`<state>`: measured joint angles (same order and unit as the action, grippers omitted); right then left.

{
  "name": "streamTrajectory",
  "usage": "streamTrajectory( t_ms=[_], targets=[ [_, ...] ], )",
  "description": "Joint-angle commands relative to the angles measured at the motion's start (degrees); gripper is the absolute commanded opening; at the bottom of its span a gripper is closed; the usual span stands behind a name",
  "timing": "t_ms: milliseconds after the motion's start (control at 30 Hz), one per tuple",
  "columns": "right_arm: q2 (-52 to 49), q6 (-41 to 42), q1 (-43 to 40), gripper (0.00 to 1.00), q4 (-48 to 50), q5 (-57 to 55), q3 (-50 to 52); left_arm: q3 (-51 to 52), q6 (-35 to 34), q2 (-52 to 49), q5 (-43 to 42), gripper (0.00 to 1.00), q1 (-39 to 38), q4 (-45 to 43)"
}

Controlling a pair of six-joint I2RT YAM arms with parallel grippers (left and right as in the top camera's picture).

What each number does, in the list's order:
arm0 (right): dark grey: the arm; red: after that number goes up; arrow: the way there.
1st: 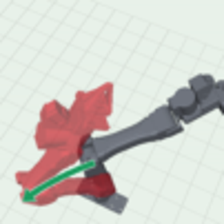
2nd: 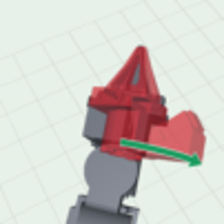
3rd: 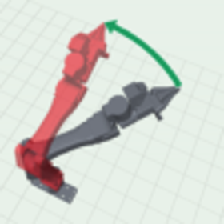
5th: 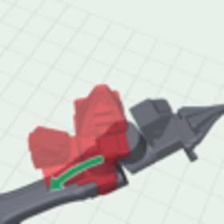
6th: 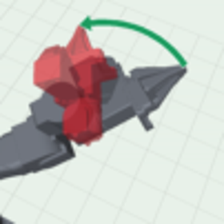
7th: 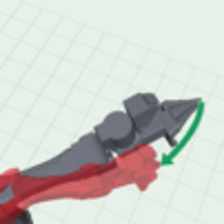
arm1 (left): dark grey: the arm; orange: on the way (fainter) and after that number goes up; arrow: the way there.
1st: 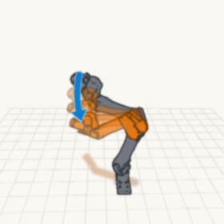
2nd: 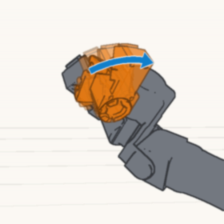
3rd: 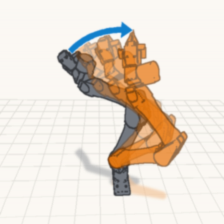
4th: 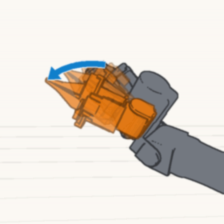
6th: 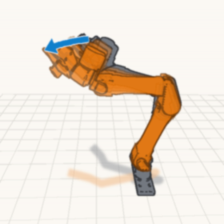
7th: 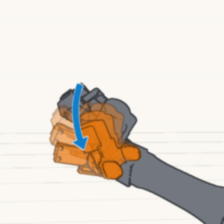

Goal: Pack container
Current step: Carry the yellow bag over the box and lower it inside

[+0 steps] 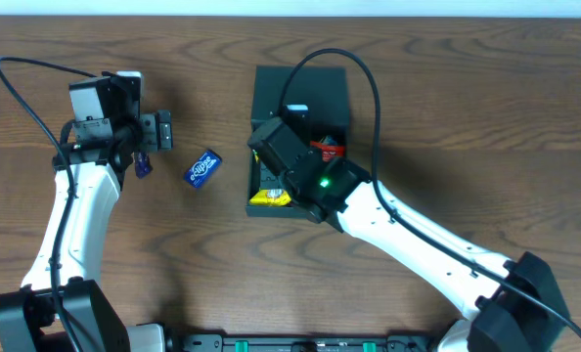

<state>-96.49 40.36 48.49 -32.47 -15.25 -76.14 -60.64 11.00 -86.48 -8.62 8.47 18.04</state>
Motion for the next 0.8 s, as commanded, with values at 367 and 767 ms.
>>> streamTrajectory(
  t_ms=[367,767],
  targets=[
    [-13.73,-3.39,-1.84,0.01,0.28,-2.16,-0.24,-0.81,1.03,-0.11,-0.17,0.95,0.13,0.15],
    [-15.17,-4.72,-2.19,0.01,-0.72,3.39,-0.24,-0.81,1.03,-0.11,-0.17,0.95,0.13,0.15]
  ],
)
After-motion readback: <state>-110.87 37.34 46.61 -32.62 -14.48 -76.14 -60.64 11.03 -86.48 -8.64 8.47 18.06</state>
